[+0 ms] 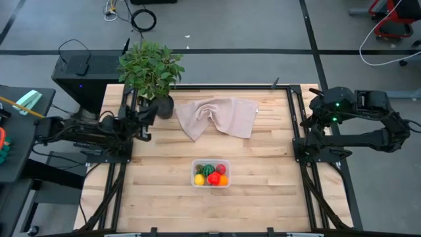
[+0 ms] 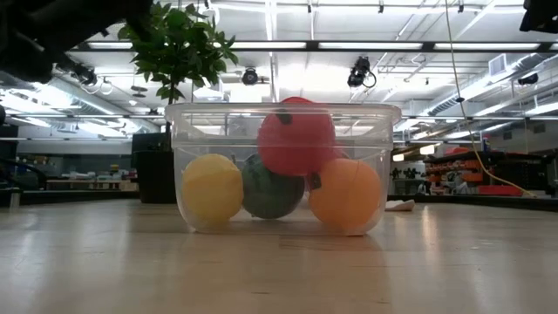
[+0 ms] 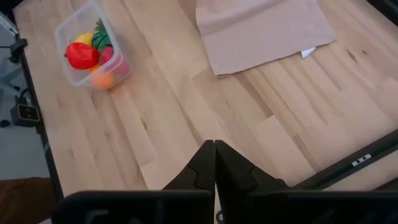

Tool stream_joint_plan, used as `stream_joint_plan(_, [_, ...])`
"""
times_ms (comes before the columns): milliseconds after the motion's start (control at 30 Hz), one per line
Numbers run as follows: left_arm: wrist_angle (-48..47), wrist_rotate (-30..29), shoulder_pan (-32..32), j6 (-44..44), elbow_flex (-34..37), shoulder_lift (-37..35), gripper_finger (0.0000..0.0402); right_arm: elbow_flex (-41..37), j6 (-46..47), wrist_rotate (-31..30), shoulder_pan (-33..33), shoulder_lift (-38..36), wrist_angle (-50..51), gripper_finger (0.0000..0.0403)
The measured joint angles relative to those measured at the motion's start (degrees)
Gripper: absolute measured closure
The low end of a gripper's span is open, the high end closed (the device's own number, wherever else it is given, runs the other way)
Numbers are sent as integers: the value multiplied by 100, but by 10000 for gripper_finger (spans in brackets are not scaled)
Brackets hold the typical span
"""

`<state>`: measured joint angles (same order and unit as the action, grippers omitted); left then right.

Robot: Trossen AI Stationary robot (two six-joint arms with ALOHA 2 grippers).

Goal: Pick and placing Produce into tupperware
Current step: Return to Home Position

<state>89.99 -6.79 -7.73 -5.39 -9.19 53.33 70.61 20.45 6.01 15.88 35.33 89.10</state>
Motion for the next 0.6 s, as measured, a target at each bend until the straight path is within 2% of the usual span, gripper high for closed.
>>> stream_joint_plan(367, [-4,-489,1,493,823,-1074,396,1,39,1,0,0,1,391])
stream_joint_plan(600, [-120,-520,7,1026,870,-1423,396,2,39,1,0,-2,2,393])
